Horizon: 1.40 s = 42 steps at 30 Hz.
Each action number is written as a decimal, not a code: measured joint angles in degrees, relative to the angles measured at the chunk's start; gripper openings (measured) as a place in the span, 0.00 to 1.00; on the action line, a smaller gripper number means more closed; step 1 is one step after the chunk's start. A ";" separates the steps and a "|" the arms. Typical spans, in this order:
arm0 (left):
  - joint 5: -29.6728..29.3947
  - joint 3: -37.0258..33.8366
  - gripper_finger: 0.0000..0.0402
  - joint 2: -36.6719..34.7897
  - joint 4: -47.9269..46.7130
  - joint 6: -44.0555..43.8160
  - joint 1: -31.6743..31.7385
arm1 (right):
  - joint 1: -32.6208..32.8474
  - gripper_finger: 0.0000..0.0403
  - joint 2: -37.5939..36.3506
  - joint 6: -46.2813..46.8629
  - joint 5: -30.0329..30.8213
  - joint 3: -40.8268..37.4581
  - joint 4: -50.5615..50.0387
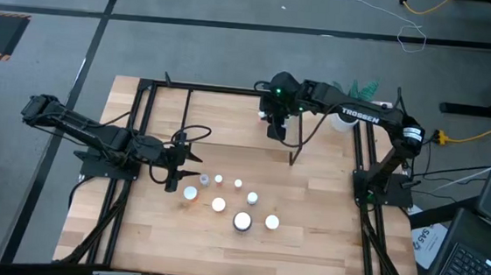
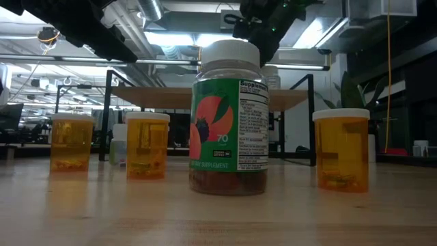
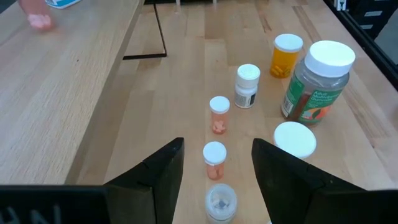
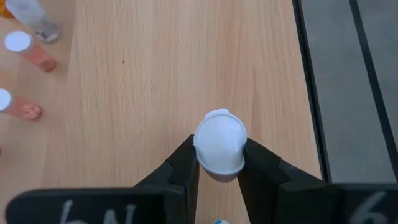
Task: Pick and place medicine bottles onto shelf by color
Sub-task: Put the right pink pill bottle on the shelf, then put the small white pill bottle on the shelf
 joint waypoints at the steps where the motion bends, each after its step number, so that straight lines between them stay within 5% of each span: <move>1: -0.01 0.00 0.46 -0.01 0.02 0.00 0.00 | 0.00 0.23 0.03 -0.01 -0.01 0.00 -0.12; 16: 0.00 0.00 0.46 -0.01 0.00 0.01 0.00 | 0.00 0.25 0.09 -0.66 0.00 0.00 -1.58; 33: -0.02 0.00 0.46 -0.02 0.00 0.02 0.00 | 0.00 0.45 0.09 -1.17 0.06 0.01 1.02; 42: -0.02 0.00 0.46 -0.02 0.00 0.02 0.00 | 0.13 0.45 0.04 1.14 0.02 8.02 -0.82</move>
